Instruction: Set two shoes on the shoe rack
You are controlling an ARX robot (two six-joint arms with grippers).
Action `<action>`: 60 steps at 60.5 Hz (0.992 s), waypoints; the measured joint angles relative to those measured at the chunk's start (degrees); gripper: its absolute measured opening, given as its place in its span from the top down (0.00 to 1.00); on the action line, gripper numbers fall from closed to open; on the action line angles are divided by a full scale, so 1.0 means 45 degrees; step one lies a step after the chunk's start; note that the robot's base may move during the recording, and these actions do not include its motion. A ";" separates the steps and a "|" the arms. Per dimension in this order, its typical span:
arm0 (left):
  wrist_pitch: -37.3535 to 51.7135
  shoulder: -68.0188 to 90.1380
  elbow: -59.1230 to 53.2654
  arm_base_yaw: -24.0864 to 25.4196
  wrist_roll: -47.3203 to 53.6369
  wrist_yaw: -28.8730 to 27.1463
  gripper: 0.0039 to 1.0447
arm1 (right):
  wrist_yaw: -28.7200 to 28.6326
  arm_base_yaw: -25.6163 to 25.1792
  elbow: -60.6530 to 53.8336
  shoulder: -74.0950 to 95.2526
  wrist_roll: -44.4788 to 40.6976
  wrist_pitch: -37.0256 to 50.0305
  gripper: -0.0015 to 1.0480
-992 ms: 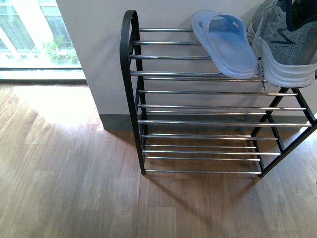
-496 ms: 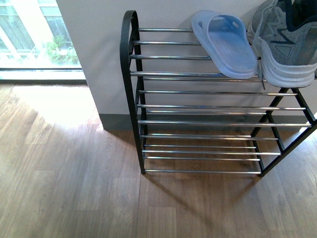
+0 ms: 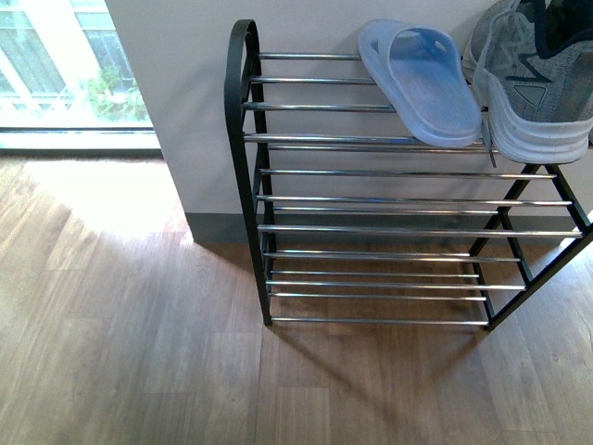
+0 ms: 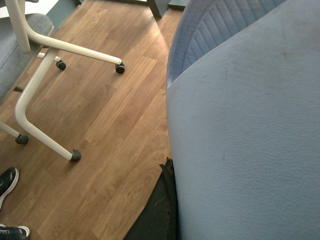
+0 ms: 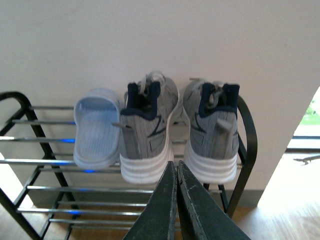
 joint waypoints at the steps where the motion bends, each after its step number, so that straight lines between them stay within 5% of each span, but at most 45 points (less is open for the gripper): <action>1: 0.0000 0.0000 0.0000 0.0000 0.0000 0.0000 0.99 | 0.0000 0.0000 -0.0039 -0.0325 0.0000 -0.0248 0.98; 31: -0.0005 0.0000 0.0000 0.0000 0.0000 0.0000 0.99 | 0.0000 0.0000 -0.0112 -0.5319 0.0000 -0.4731 0.98; 60: 0.0000 0.0000 0.0000 0.0000 0.0000 0.0000 0.99 | 0.0000 0.0000 -0.0112 -0.7679 0.0000 -0.7019 0.98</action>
